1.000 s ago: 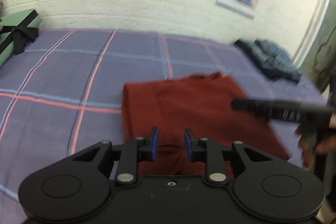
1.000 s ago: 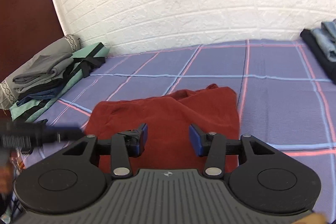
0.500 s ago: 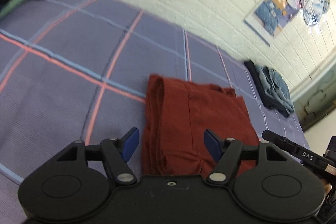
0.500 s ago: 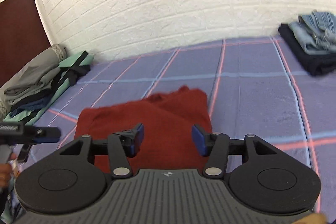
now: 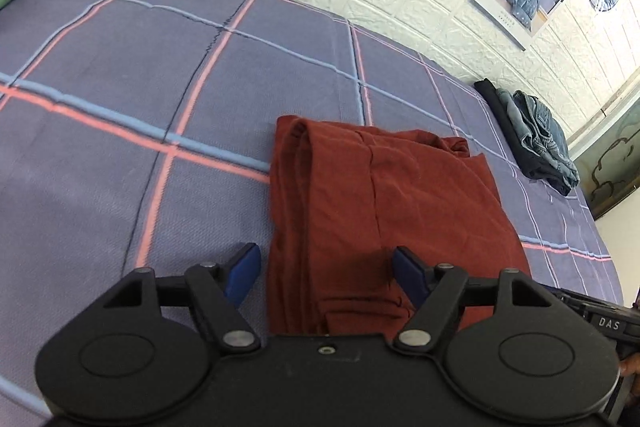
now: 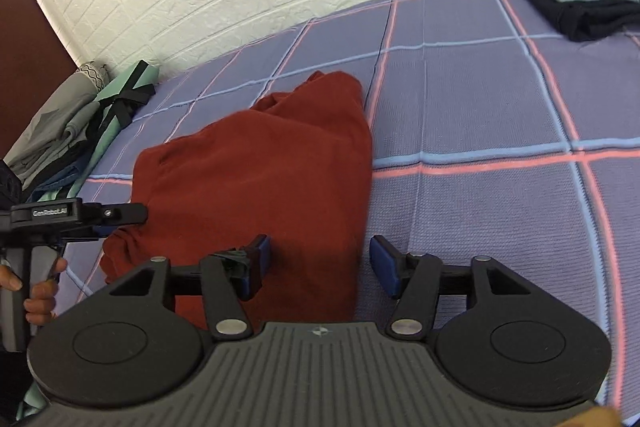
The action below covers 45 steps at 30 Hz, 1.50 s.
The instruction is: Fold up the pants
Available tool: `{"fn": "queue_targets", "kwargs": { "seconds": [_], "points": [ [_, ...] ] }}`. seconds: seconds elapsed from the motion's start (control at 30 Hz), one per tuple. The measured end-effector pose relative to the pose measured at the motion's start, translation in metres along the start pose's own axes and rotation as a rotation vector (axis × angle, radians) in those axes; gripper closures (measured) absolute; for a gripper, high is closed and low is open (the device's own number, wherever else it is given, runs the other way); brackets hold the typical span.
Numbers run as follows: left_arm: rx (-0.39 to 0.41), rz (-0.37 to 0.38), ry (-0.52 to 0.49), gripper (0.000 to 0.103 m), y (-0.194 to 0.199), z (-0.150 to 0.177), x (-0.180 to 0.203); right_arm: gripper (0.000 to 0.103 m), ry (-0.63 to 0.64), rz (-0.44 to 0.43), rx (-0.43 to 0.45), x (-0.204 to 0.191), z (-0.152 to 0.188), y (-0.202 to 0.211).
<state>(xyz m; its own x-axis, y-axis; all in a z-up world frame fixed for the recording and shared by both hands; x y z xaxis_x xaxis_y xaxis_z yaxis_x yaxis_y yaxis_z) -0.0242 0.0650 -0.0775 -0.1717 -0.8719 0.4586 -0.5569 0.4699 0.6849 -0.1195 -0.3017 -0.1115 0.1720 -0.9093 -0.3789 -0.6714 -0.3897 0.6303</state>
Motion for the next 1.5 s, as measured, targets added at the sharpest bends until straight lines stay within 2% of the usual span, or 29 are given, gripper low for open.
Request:
{"fn": "queue_targets", "kwargs": {
  "seconds": [0.3,0.57,0.67,0.77,0.87,0.97,1.17,1.23,1.27,1.3,1.37,1.5],
  "points": [
    [-0.006,-0.011,-0.088,0.0,-0.016,-0.002,0.017,0.005,-0.069,-0.009,0.033,0.002,-0.003,-0.009],
    [-0.002,0.008,-0.083,0.0,-0.019,-0.005,0.014,0.003,-0.087,-0.055,0.059,0.001,-0.009,-0.023],
    [-0.038,0.063,-0.059,0.0,-0.015,-0.005,0.01,0.019,-0.073,-0.097,0.038,0.0,-0.009,-0.025],
    [-0.088,0.129,-0.024,0.0,-0.007,0.001,-0.003,0.021,-0.022,-0.12,0.004,-0.001,-0.003,-0.017],
    [-0.111,0.169,0.023,0.0,-0.004,0.001,-0.013,0.021,-0.025,-0.141,-0.006,0.004,0.0,-0.014],
    [-0.111,0.174,0.06,0.0,-0.013,-0.007,-0.013,0.021,-0.075,-0.157,0.014,0.009,-0.003,-0.021],
    [-0.09,0.143,0.021,0.0,-0.029,-0.019,0.0,0.021,-0.175,-0.184,0.063,0.013,-0.014,-0.041],
    [-0.086,0.125,0.028,0.0,-0.029,-0.019,0.002,0.029,-0.196,-0.185,0.076,0.014,-0.013,-0.045],
    [-0.08,0.099,0.024,0.0,-0.028,-0.018,0.002,0.049,-0.2,-0.179,0.073,0.013,-0.013,-0.046],
    [-0.079,0.09,0.027,0.0,-0.027,-0.016,0.004,0.062,-0.202,-0.177,0.066,0.012,-0.013,-0.046],
    [-0.055,0.086,0.04,0.0,-0.02,-0.014,0.01,0.069,-0.168,-0.172,0.085,0.005,-0.013,-0.038],
    [0.017,0.074,-0.089,0.0,-0.002,-0.017,0.043,0.071,-0.086,-0.177,0.152,-0.009,-0.022,-0.014]
  ]
}}
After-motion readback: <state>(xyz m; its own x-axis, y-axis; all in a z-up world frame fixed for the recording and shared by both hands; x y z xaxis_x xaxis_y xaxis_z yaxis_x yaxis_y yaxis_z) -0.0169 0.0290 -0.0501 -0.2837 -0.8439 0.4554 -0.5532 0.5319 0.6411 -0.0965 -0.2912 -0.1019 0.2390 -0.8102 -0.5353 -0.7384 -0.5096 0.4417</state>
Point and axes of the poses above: each gripper's, at about its wrist camera, not at the fingertips, and y roughly against the way its jaws point, x to its right, z to its underside, the point moved 1 cm from there along -y, roughly the way its jaws point, and after that the axes turned 1 degree about y, right-handed, at the moved point
